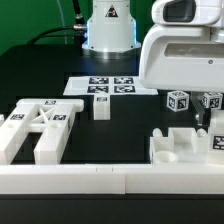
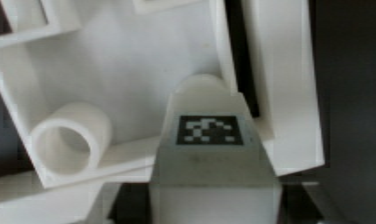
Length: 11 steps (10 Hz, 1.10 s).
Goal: Assemble chair
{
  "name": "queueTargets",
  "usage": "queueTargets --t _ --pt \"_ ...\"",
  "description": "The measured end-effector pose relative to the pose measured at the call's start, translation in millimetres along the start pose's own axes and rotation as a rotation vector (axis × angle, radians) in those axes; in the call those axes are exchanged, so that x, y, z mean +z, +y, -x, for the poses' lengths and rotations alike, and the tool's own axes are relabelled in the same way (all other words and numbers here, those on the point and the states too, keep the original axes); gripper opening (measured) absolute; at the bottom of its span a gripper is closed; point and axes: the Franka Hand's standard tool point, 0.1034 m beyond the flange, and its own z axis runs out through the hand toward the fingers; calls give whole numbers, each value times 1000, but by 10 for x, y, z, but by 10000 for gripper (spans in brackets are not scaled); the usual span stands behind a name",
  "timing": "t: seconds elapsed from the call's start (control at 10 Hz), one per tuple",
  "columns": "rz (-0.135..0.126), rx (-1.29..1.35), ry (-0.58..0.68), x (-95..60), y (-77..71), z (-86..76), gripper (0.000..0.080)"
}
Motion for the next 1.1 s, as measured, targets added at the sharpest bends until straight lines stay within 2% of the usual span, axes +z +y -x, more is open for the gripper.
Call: queueTargets --t 0.6,0.7,0.8,0.9,1.0,1.1 --pt "-17 610 -14 5 -94 44 294" --pt "-17 622 -14 6 -100 47 367" --pt "-17 604 -14 6 -98 46 367" --pt "-17 571 -13 5 -99 46 563" --pt "-19 542 -12 -18 -108 49 563" --pt "-21 450 -8 -48 -123 50 634"
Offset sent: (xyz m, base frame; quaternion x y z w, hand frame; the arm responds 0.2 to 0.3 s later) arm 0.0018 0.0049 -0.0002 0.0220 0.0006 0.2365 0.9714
